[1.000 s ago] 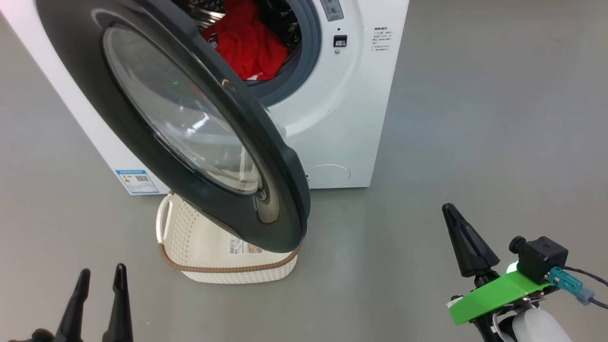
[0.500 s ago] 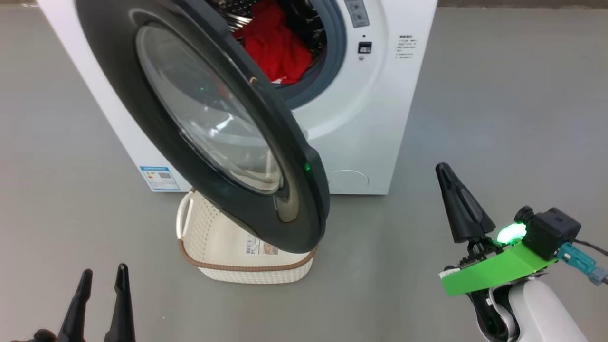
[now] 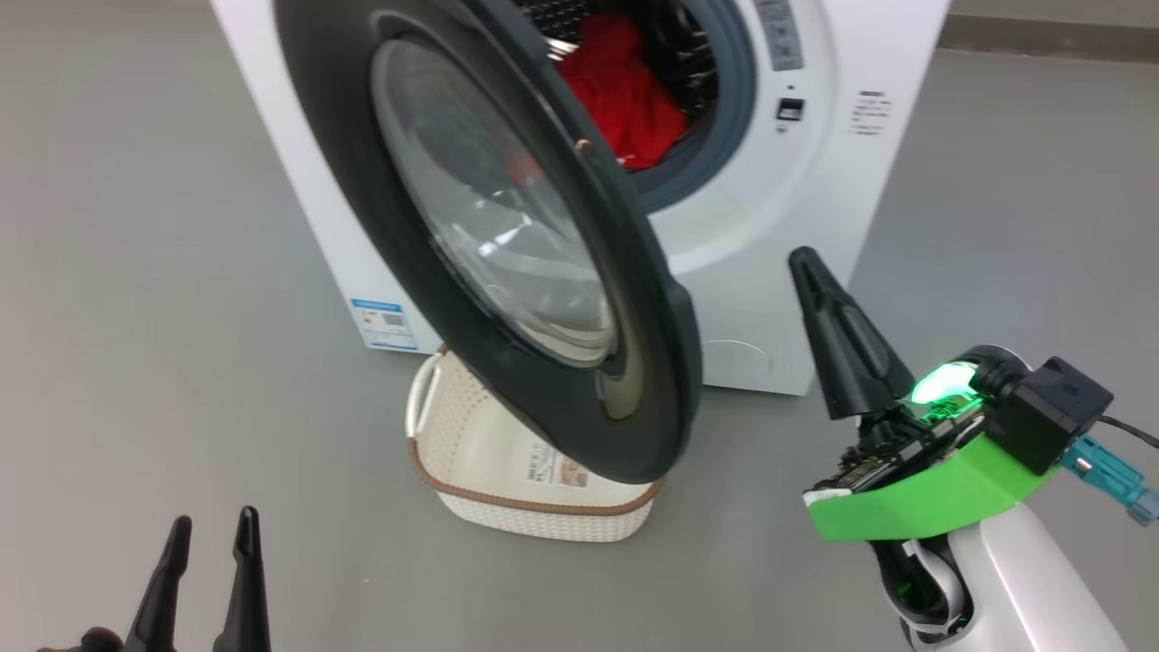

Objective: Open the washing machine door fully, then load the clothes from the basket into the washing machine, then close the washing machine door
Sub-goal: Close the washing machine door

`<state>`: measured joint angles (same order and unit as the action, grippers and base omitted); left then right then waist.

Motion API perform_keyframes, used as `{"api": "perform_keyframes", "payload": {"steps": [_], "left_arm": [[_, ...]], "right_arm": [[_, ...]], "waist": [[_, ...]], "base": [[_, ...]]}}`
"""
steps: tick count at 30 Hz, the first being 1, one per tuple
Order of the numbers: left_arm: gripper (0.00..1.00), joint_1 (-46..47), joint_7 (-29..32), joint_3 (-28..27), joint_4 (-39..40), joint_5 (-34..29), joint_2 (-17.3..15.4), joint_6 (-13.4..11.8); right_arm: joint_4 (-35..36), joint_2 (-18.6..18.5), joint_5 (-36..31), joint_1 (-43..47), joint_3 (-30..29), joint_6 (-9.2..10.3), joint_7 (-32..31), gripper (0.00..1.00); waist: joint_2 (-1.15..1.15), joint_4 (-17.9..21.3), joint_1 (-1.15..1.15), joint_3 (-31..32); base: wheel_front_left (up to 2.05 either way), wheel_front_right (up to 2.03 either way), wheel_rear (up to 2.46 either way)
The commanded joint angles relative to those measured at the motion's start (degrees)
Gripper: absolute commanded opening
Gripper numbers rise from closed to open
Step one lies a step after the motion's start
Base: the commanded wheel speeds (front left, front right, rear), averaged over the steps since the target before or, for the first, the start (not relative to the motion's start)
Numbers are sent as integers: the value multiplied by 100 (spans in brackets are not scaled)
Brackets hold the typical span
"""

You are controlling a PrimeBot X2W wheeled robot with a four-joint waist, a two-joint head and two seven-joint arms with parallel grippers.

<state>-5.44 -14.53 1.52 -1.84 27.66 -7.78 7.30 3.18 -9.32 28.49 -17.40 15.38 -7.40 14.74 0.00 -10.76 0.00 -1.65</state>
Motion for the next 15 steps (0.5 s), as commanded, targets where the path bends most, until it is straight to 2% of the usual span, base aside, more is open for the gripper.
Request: {"api": "perform_keyframes", "payload": {"steps": [1, 8, 15], "left_arm": [[100, 211, -47, -170, 99, 10, -76, 19], [100, 225, -47, -125, 73, 23, -65, 19], [100, 248, -47, -104, 64, 47, -17, 19]], "right_arm": [[221, 48, 36, -193, 201, -9, 26, 0], [407, 11, 30, -279, 655, -9, 26, 0], [-58, -240, -124, -321, 1312, -9, 26, 0]], "waist": [[0, -229, 0, 48], [0, -566, 0, 15], [0, -739, 0, -57]], "base": [[0, 0, 0], [0, 0, 0], [0, 0, 0]]}}
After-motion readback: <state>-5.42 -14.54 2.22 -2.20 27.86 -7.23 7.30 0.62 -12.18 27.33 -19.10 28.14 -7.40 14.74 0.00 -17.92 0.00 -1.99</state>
